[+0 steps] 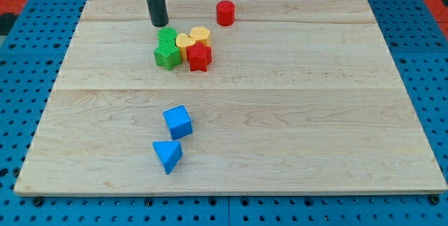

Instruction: Push red circle to the group of blocks

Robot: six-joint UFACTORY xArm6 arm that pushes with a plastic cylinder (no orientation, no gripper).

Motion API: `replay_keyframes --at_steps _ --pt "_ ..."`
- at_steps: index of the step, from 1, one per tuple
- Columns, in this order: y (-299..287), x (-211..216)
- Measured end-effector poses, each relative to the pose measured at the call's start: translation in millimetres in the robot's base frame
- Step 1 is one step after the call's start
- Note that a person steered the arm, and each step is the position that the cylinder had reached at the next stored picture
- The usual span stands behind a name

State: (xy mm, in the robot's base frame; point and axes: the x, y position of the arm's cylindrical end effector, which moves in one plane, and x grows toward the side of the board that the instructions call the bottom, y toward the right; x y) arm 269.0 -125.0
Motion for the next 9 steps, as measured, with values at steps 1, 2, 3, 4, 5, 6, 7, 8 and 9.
replay_keyframes --at_steps 1,2,3,4,5,6,7,8,9 --pt "38 -10" --pt "73 -57" --pt "146 -73" --pt "153 -47" --pt "149 -19" --pt "110 -3" --pt "79 17" --pt "65 -17" --pt "41 -2"
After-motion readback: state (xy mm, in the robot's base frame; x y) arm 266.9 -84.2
